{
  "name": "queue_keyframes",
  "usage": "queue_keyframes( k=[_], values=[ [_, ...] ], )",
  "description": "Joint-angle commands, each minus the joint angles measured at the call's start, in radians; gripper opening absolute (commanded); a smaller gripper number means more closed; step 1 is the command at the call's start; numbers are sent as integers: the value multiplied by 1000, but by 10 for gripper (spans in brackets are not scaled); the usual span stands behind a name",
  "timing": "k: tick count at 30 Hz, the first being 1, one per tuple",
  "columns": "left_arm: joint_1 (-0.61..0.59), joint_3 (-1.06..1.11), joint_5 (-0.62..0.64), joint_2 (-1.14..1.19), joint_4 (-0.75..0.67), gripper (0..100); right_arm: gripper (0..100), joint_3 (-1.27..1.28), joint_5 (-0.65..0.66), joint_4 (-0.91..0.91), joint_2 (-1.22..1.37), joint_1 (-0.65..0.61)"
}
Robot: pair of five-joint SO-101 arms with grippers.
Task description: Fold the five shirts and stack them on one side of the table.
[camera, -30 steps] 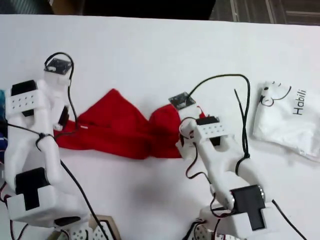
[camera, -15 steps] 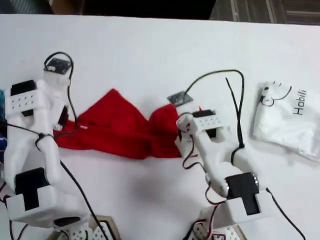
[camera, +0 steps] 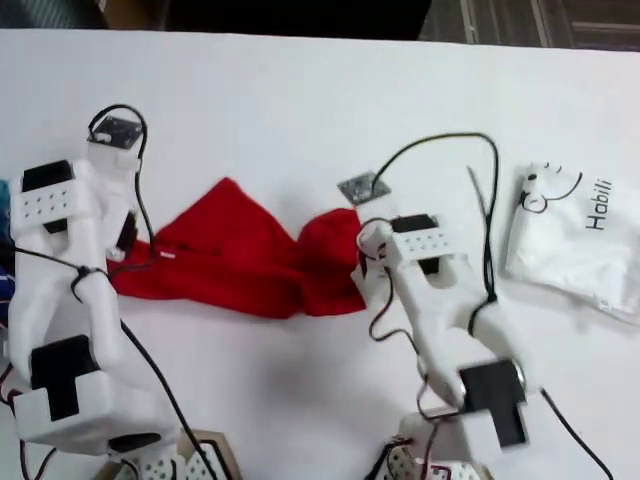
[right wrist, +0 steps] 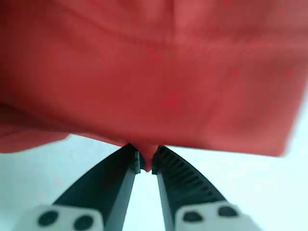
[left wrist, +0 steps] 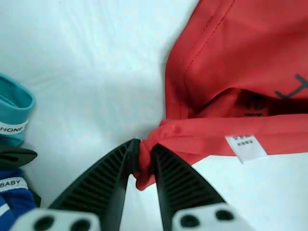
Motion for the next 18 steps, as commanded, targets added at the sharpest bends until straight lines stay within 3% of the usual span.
queue_keyframes(
  k=[1,7,18],
  values=[
    [-11,-42,8,-5,-8,26,20,-17,54,35,-197,1],
    [6,-94,57,-17,12,26,20,-17,144,77,-487,8],
    [72,-384,61,-204,298,26,20,-221,137,124,-717,21]
  ],
)
